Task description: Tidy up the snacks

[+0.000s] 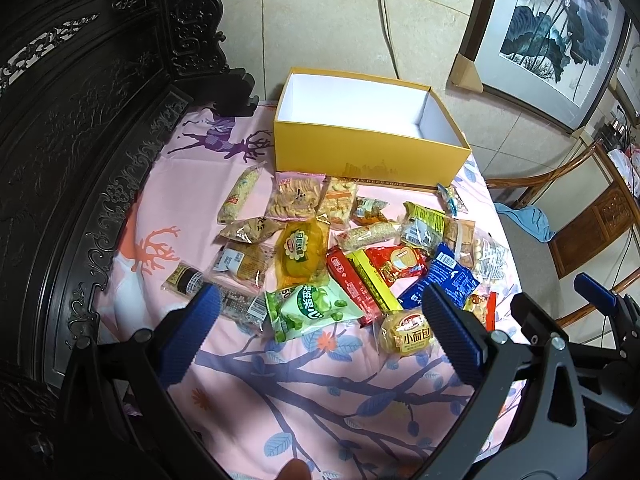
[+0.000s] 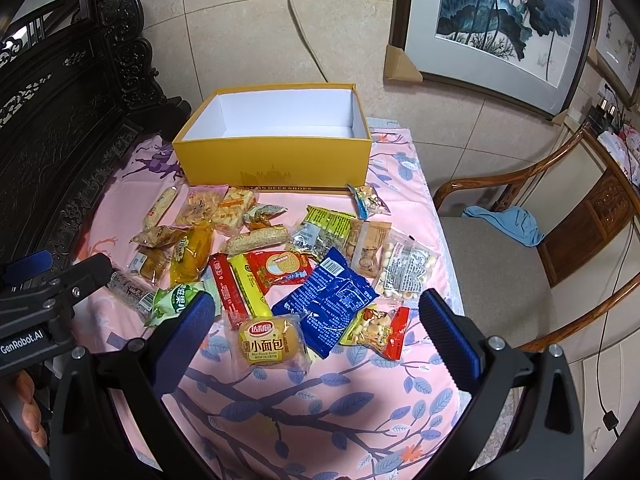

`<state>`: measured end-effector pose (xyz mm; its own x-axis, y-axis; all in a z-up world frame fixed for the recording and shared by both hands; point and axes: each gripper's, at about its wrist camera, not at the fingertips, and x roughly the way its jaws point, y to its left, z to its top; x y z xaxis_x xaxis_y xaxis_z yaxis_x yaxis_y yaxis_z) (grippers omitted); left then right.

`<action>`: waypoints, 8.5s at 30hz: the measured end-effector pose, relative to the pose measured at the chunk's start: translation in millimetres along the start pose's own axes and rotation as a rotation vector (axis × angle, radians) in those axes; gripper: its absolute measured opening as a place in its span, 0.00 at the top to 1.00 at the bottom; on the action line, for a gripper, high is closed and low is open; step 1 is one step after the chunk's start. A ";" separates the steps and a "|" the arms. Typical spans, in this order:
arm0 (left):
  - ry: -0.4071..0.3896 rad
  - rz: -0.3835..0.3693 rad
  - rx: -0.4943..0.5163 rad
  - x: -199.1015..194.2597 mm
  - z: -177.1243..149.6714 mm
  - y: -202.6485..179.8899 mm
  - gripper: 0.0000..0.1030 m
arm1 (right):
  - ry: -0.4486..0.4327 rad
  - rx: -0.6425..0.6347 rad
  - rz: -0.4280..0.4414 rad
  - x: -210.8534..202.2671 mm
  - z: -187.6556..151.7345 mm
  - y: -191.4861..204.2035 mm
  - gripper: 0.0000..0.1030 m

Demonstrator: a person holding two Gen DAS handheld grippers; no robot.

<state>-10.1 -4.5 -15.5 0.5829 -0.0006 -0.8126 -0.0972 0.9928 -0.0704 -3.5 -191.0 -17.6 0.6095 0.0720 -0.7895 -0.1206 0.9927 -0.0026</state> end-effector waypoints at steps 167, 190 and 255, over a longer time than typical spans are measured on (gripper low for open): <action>0.139 -0.237 0.200 165.6 3.1 -36.1 0.89 | 0.215 -0.058 0.272 133.5 -17.2 12.9 0.68; -0.036 -0.118 0.084 179.1 243.3 -45.5 0.89 | -0.026 -0.033 0.289 163.9 221.6 -11.3 0.68; 0.228 0.064 0.065 192.4 14.0 36.5 0.02 | 0.358 0.054 0.430 196.2 -21.1 -39.2 0.46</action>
<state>109.8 33.4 -166.3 0.3793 0.0428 -0.9243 -0.0715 0.9973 0.0168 104.3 -217.9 -185.3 0.2093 0.4432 -0.8716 -0.2533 0.8855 0.3895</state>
